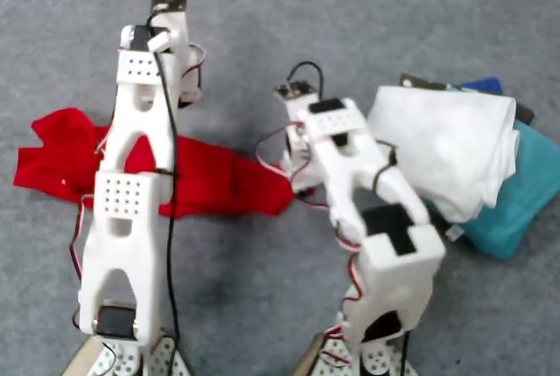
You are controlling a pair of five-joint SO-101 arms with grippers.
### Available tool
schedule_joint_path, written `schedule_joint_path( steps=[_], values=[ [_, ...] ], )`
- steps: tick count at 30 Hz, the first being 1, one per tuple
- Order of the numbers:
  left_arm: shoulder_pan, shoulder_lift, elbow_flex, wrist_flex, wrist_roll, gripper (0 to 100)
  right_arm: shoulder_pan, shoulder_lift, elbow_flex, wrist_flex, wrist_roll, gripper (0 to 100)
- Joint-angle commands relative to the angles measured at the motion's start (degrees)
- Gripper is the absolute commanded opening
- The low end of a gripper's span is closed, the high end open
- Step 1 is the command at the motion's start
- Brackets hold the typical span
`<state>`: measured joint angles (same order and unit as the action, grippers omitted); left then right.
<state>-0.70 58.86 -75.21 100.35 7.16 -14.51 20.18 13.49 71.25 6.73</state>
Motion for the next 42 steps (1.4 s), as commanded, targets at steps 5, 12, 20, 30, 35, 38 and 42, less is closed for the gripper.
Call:
schedule_joint_path(
  steps=[5,12,20,30,35,38,42],
  values=[
    [-3.38,-0.7,-0.22,0.53,0.0,3,-2.9,-1.54,-9.71,10.11,-0.7,16.6],
    [-4.26,-0.7,-0.22,0.53,-1.67,3,-3.08,1.54,-12.97,9.58,-2.2,16.6],
    [-4.35,-0.7,-0.22,0.53,-2.64,3,-2.9,8.22,-13.23,8.79,-3.34,16.6],
    [-4.35,-0.7,-0.22,0.53,-2.64,3,-2.37,-1.54,-11.74,13.45,-1.23,16.6],
    [-5.67,-1.14,-0.4,0.53,-2.73,3,-2.02,-2.59,-9.01,13.36,-0.26,16.6],
    [-5.85,-0.79,-0.31,0.53,-2.81,3,-1.93,-2.51,-6.73,10.2,-0.26,16.6],
    [-5.67,-0.79,-0.22,0.53,-2.81,3,-1.93,-2.51,-4.7,5.27,-0.26,16.6]
  ],
)
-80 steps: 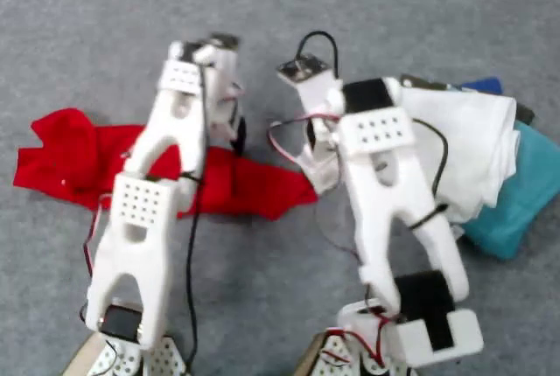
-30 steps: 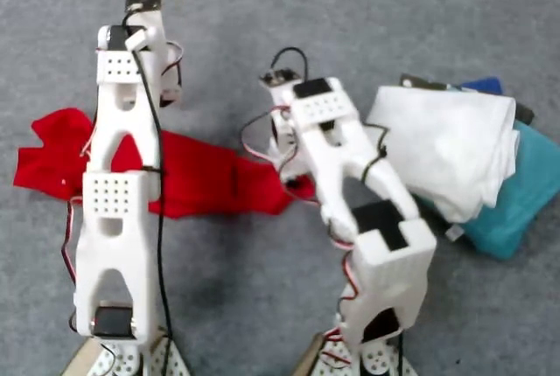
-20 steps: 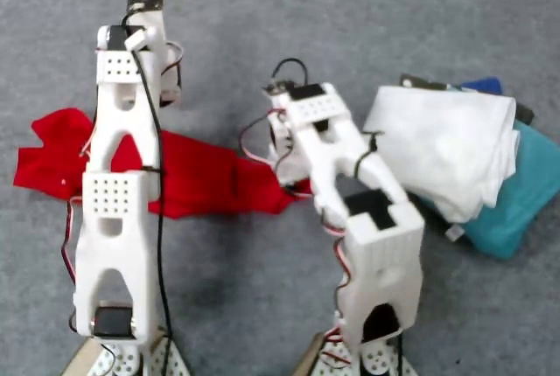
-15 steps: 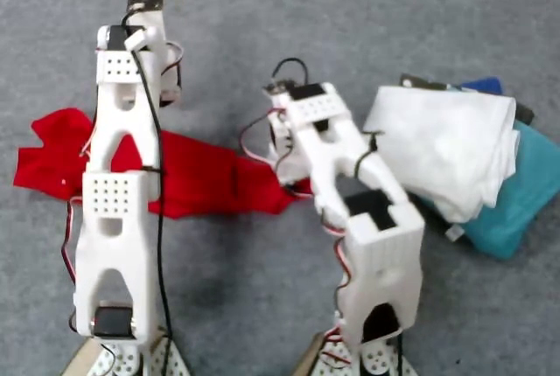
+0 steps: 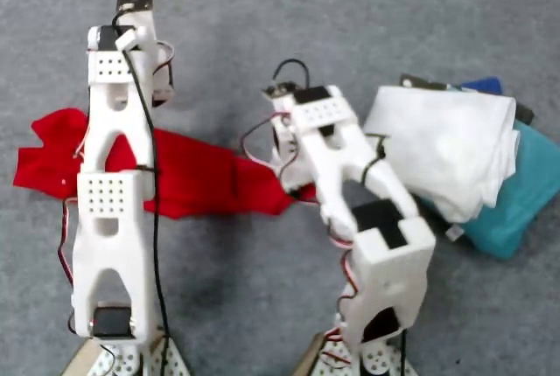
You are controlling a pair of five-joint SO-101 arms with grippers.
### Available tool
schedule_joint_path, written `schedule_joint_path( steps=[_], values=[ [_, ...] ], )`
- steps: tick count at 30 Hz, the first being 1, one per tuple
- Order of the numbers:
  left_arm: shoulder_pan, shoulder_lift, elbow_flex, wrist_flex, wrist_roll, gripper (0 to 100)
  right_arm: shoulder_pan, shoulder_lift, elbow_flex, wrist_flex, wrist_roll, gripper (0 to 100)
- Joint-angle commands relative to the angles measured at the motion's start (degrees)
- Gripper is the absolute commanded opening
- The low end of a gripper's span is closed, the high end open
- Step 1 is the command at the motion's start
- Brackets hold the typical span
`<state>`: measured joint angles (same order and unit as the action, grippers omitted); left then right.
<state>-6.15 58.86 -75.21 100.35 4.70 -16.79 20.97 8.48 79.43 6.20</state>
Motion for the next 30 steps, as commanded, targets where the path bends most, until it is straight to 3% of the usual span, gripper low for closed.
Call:
schedule_joint_path(
  steps=[1,13,17,20,30],
  values=[
    [-0.13,-0.79,-0.22,0.53,-0.35,3,0.35,-3.21,0.48,-3.87,0.26,16.6],
    [-0.31,-0.7,-0.22,0.53,-0.35,3,0.26,5.14,-0.13,-7.21,1.41,16.5],
    [-0.31,-0.79,-0.22,0.53,-0.35,3,0.18,5.58,-1.63,-5.54,1.32,6.6],
    [-0.31,-0.79,-0.22,0.53,-0.35,3,0.26,5.32,-1.63,-5.19,-4.31,1.8],
    [2.24,-1.32,-0.75,0.53,0.0,3,0.7,-6.29,-9.63,7.74,-4.57,1.3]
  ],
)
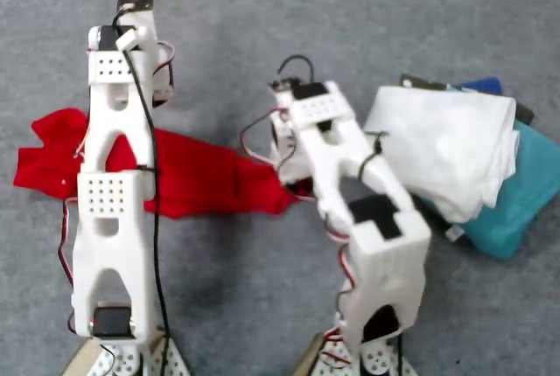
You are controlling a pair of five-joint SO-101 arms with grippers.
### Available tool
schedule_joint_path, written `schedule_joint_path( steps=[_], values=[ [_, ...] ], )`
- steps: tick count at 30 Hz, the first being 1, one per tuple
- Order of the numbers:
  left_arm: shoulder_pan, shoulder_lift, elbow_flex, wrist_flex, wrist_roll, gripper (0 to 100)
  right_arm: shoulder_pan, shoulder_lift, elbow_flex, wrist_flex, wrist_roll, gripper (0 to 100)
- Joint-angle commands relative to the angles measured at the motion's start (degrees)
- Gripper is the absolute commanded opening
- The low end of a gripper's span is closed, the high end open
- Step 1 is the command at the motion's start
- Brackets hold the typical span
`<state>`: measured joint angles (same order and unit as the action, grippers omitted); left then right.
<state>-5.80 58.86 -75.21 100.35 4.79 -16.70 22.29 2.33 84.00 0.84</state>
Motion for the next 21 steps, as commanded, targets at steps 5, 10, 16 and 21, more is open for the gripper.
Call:
schedule_joint_path(
  steps=[5,10,16,21],
  values=[
    [7.78,-1.76,-1.45,0.53,-0.18,3,2.9,-19.21,-1.54,8.62,8.0,1.3],
    [14.02,-1.76,-1.45,0.44,1.58,18,9.23,-26.86,10.15,4.31,13.89,1.3],
    [20.97,0.79,-0.22,0.35,4.04,26,10.29,-34.24,23.25,-4.13,14.51,1.3],
    [24.75,3.52,2.07,0.44,3.87,26,10.64,-38.11,27.38,-7.3,14.51,1.3]
  ],
)
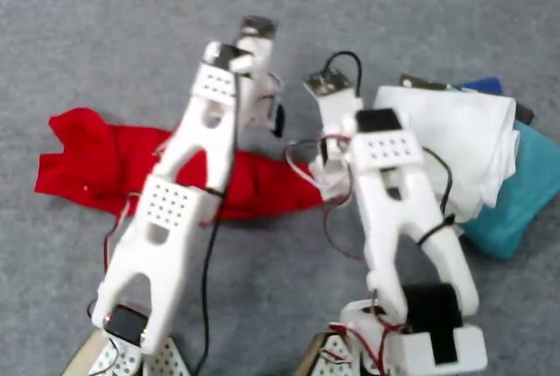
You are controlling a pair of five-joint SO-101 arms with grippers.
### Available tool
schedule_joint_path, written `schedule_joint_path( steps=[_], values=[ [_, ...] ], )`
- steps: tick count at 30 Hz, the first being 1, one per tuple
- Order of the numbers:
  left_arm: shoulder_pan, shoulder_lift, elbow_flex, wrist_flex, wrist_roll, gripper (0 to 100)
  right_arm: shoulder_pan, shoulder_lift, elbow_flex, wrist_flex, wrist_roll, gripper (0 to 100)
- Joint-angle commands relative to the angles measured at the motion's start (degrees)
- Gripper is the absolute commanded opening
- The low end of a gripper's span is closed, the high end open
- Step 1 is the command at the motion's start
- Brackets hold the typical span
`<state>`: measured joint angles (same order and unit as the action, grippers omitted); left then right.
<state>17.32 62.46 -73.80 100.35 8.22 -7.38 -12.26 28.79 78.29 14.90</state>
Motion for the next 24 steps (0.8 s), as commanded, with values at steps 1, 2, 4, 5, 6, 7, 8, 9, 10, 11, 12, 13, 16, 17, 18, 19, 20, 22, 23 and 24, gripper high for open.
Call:
schedule_joint_path(
  steps=[1,2,4,5,6,7,8,9,10,11,12,13,16,17,18,19,20,22,23,24],
  values=[
    [1.98,0.44,1.1,0.44,0.35,26,1.32,-4.0,1.1,-1.49,0.44,1.3],
    [2.15,1.14,1.54,0.44,0.35,26,1.32,-4.35,1.19,-1.41,0.44,1.3],
    [2.15,2.2,2.68,0.44,0.62,21,1.32,-5.23,1.27,-1.32,0.44,1.3],
    [2.15,2.81,3.03,0.44,0.62,17,1.32,-5.67,1.36,-1.23,0.44,1.3],
    [2.15,3.34,3.3,0.44,0.62,13,1.32,-6.02,1.36,-1.23,0.44,1.3],
    [1.89,3.6,3.3,0.44,0.62,7,1.32,-6.29,1.36,-1.14,0.35,1.3],
    [1.71,3.87,2.86,0.44,0.62,3,1.32,-6.55,1.36,-1.14,0.35,1.3],
    [1.27,3.87,2.86,0.44,0.7,3,1.32,-6.73,1.36,-1.14,0.35,1.3],
    [0.84,3.69,2.95,0.53,0.7,4,1.32,-6.9,1.27,-1.14,0.26,1.3],
    [0.22,3.25,2.77,0.53,0.7,3,1.32,-6.99,1.27,-1.05,0.09,1.3],
    [-0.48,2.37,2.77,0.53,0.7,3,1.32,-6.99,1.1,-0.97,0.0,1.3],
    [-1.1,0.97,3.12,0.53,0.53,3,1.41,-6.99,1.1,-0.97,0.0,1.3],
    [-3.12,-4.04,4.18,0.62,0.09,3,1.41,-6.99,0.92,-0.97,-0.09,1.3],
    [-3.47,-5.98,4.88,0.62,-0.97,3,1.41,-6.99,0.84,-1.14,-0.09,1.3],
    [-3.65,-8.18,6.46,0.62,-2.46,3,1.41,-7.08,0.57,-1.32,-0.18,1.3],
    [-3.82,-10.46,8.92,0.62,-4.13,3,1.49,-7.16,0.04,-1.23,-0.79,1.3],
    [-3.82,-12.92,12.44,0.7,-6.24,3,2.11,-7.16,-0.66,-1.23,-1.67,1.3],
    [-3.3,-18.73,22.37,0.7,-9.76,3,3.25,-7.16,-2.51,-0.97,-2.55,1.3],
    [-3.12,-21.63,27.03,0.7,-10.64,3,3.87,-7.16,-3.21,-0.97,-2.55,1.3],
    [-2.86,-24.7,31.08,0.44,-11.16,3,4.31,-7.16,-3.65,-0.88,-2.55,1.3]
  ],
)
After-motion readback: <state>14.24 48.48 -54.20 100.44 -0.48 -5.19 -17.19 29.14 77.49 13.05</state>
